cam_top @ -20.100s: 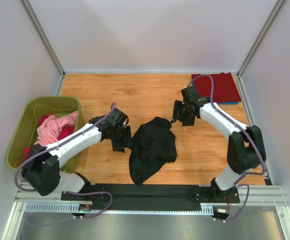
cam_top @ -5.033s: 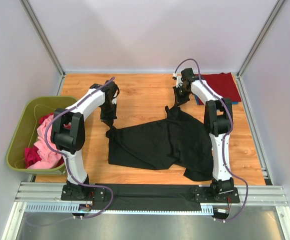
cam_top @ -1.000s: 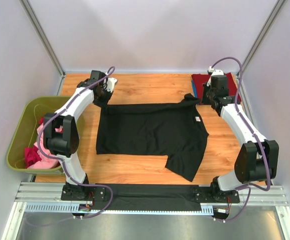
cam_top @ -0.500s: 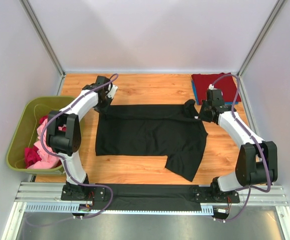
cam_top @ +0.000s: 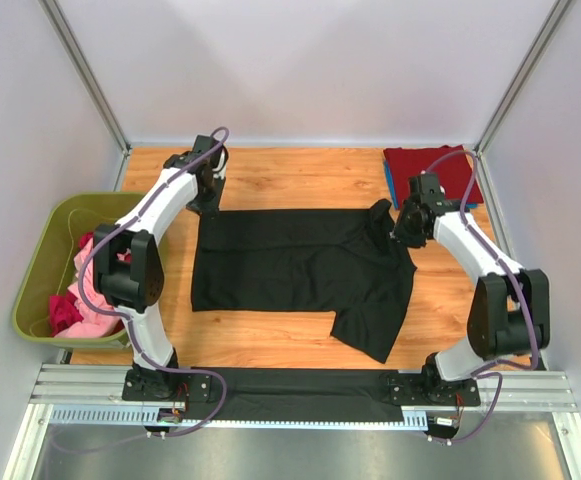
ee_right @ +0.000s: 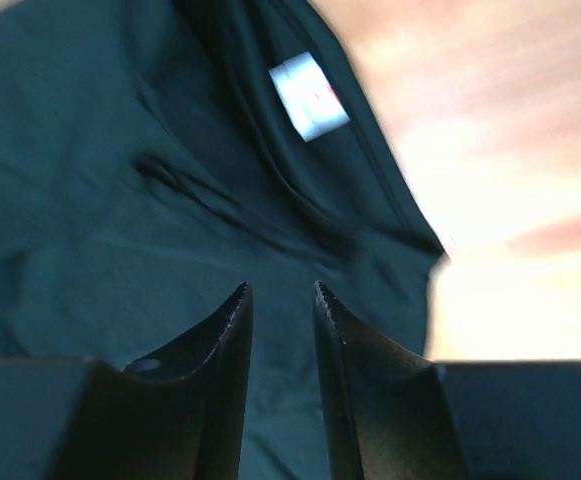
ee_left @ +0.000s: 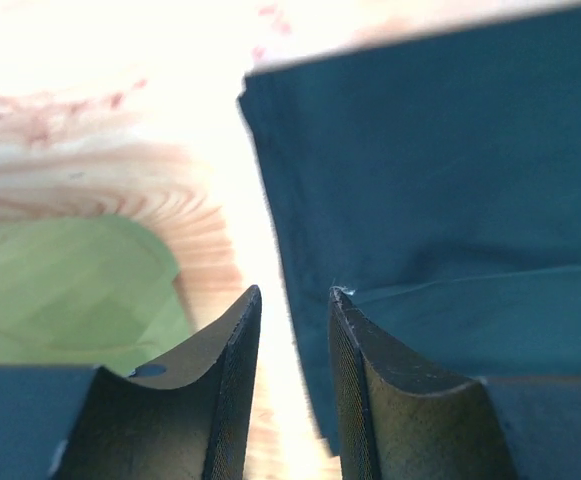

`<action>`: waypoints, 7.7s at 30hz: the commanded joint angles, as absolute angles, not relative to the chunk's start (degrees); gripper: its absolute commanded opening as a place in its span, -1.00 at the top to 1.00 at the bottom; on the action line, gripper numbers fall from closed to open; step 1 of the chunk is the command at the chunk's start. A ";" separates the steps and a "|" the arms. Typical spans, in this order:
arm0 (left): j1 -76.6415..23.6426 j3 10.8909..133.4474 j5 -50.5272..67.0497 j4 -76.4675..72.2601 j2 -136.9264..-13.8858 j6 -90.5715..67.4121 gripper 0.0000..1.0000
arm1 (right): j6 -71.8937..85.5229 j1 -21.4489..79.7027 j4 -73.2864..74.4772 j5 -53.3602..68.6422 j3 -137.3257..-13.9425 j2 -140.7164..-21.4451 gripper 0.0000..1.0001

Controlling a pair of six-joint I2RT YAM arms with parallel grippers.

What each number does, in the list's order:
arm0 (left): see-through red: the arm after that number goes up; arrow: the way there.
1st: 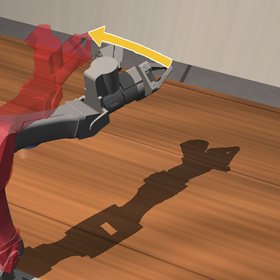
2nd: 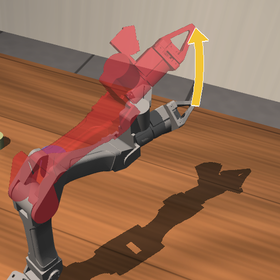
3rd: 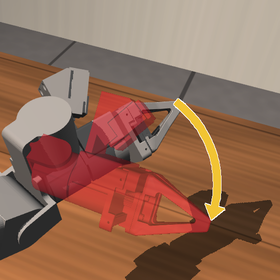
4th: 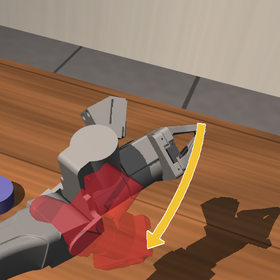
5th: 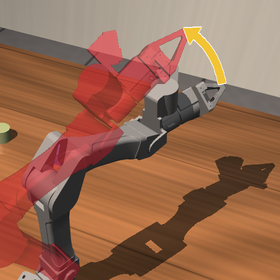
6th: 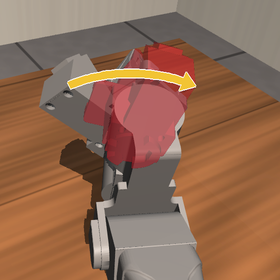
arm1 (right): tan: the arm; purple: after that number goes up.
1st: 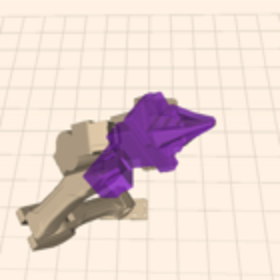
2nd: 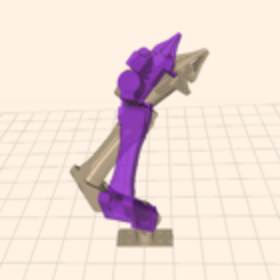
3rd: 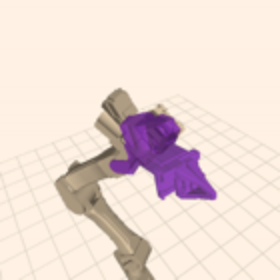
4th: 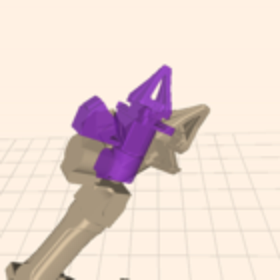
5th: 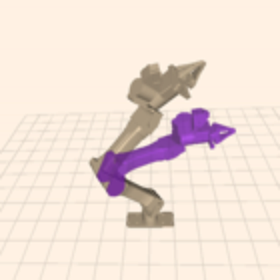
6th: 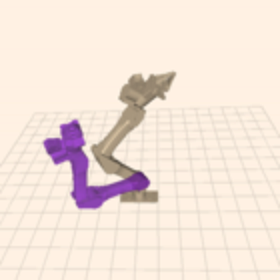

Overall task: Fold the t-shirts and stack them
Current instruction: Fold the tshirt

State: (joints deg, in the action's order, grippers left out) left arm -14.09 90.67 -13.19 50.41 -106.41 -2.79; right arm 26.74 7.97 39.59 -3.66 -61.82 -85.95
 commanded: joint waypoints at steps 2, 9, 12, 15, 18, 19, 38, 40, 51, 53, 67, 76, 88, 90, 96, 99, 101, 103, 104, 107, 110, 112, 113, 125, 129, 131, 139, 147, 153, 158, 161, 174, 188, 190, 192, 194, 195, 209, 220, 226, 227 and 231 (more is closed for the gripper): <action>-14.59 94.31 -7.22 53.08 -108.62 -10.36 0.19 | 24.97 8.26 37.26 1.21 -69.77 -93.85 0.35; -14.59 92.46 -2.02 52.02 -114.77 -14.94 0.24 | 23.64 8.09 36.31 2.19 -69.79 -99.84 0.39; -14.59 93.86 -5.09 54.93 -118.03 -14.94 0.26 | 22.94 8.17 35.16 1.85 -66.80 -100.02 0.38; -14.59 94.66 -12.37 57.47 -120.23 -15.64 0.26 | 22.68 7.65 34.02 0.35 -64.43 -100.81 0.38; -14.50 96.76 -15.46 60.02 -122.34 -16.08 0.25 | 22.76 7.38 33.66 0.09 -62.50 -101.16 0.40; -14.50 97.20 -16.08 61.33 -122.95 -16.43 0.25 | 22.85 7.38 33.66 0.09 -62.14 -100.99 0.44; -14.68 108.72 3.06 58.81 -121.55 -17.49 0.19 | 22.76 9.75 39.81 -16.77 -90.07 -109.92 0.18; -14.68 107.93 4.56 57.05 -122.69 -17.31 0.19 | 23.38 10.11 40.08 -18.01 -94.20 -112.92 0.18; -14.68 110.30 5.89 54.57 -130.77 -17.49 0.19 | 24.69 11.60 41.13 -20.04 -110.12 -128.49 0.00; -14.68 111.09 2.66 56.15 -132.71 -17.49 0.19 | 25.48 11.51 41.13 -18.99 -109.60 -128.85 0.00; -14.41 115.67 -4.66 61.79 -137.11 -17.05 0.19 | 23.47 5.02 24.01 -12.93 -87.03 -111.99 0.99; -14.41 116.10 -4.22 62.84 -137.55 -17.05 0.19 | 23.73 0.97 3.71 -5.90 -63.39 -98.18 0.99; -14.50 120.32 -1.41 63.72 -132.10 -15.82 0.10 | 25.49 -0.45 9.29 1.24 -64.85 -93.78 0.05; -14.50 120.67 -0.79 63.55 -132.01 -16.00 0.10 | 25.93 -0.26 12.72 0.09 -67.75 -94.21 0.04; -14.68 115.93 2.72 59.50 -131.40 -17.40 0.10 | 32.42 5.00 34.59 -8.52 -84.54 -103.69 0.05; -14.68 115.75 2.20 59.76 -132.27 -17.49 0.10 | 34.10 5.80 38.74 -10.10 -89.97 -106.95 0.06; -14.68 116.01 1.67 60.29 -133.06 -17.32 0.10 | 36.03 5.98 42.35 -11.95 -91.75 -109.68 0.07; -14.68 116.28 1.23 60.82 -134.21 -17.14 0.10 | 37.26 6.06 42.98 -13.09 -91.94 -110.82 0.07; -14.68 116.45 1.23 61.08 -135.08 -17.14 0.10 | 38.14 5.98 42.63 -13.01 -91.32 -111.00 0.07; -14.68 117.25 1.14 61.87 -136.31 -17.23 0.10 | 38.93 6.06 39.47 -11.52 -89.04 -111.62 0.07; -14.68 117.33 1.32 61.87 -136.67 -17.23 0.10 | 39.64 5.98 39.20 -11.77 -89.03 -113.81 0.07; -14.68 117.42 1.14 61.87 -136.67 -17.31 0.10 | 40.25 6.06 38.06 -11.87 -88.34 -114.34 0.10; -14.68 117.51 1.14 61.79 -136.76 -17.31 0.10 | 40.43 5.98 37.19 -11.60 -87.81 -114.61 0.11; -14.59 121.46 -2.63 65.21 -140.09 -19.25 0.10 | 40.17 4.57 31.91 -17.92 -81.84 -111.01 0.99; -14.59 122.61 -4.48 66.09 -140.98 -19.16 0.10 | 37.53 2.64 29.10 -19.16 -76.75 -108.55 0.99; -14.59 123.05 -5.18 66.53 -141.24 -18.90 0.10 | 36.04 2.29 28.13 -18.90 -75.59 -108.20 0.99; -14.68 123.75 -2.20 64.96 -137.12 -17.40 0.05 | 28.74 1.93 23.88 -10.81 -74.26 -104.07 0.29; -14.77 119.89 -5.36 66.36 -125.96 -17.14 0.00 | 18.73 7.80 30.75 -0.45 -69.10 -93.26 0.38; -14.42 106.55 -3.96 63.81 -118.74 -16.00 0.00 | 12.92 13.08 32.25 10.45 -63.12 -90.18 0.35; -11.79 103.27 -1.76 64.07 -118.30 -16.17 0.01 | 10.82 14.76 33.49 13.00 -62.31 -93.15 0.24; -10.12 102.92 -0.53 64.51 -118.30 -16.17 0.02 | 9.67 14.85 30.94 15.73 -63.45 -95.61 0.18; -8.35 107.93 0.09 67.94 -122.69 -15.56 0.03 | 4.84 14.85 31.29 14.94 -79.44 -111.71 -0.02; -7.47 100.38 -4.65 66.19 -120.50 -20.30 0.06 | 1.41 14.94 32.34 17.22 -79.19 -112.94 0.14; -7.47 99.15 -5.27 65.04 -119.71 -20.30 0.05 | 1.49 15.03 32.08 17.93 -79.28 -113.03 0.13; -7.47 98.44 -6.24 64.07 -119.79 -20.39 0.03 | 1.58 15.03 31.64 18.72 -79.19 -113.11 0.12; -7.47 98.96 -6.59 63.90 -120.41 -20.22 0.03 | 1.58 15.03 31.55 18.81 -79.28 -113.29 0.12; -7.47 99.23 -6.68 63.98 -121.19 -20.30 0.03 | 1.58 14.94 31.47 18.98 -79.28 -113.47 0.13; -7.38 99.23 -7.56 62.93 -123.58 -21.09 0.10 | 1.93 15.20 34.36 18.89 -78.92 -108.72 0.99; -7.38 103.00 -13.61 66.62 -126.12 -20.48 1.00 | 5.44 18.45 36.20 18.81 -78.49 -107.32 0.99; -7.38 106.17 -18.71 67.24 -125.68 -19.86 1.00 | 8.95 20.56 41.74 15.65 -79.98 -106.70 0.99; -7.38 106.08 -18.81 67.15 -125.77 -19.78 1.00 | 9.66 20.83 42.18 15.12 -79.63 -106.79 0.99; -7.38 105.38 -18.54 67.24 -126.56 -19.51 1.00 | 12.30 22.32 41.23 12.48 -75.95 -105.30 0.99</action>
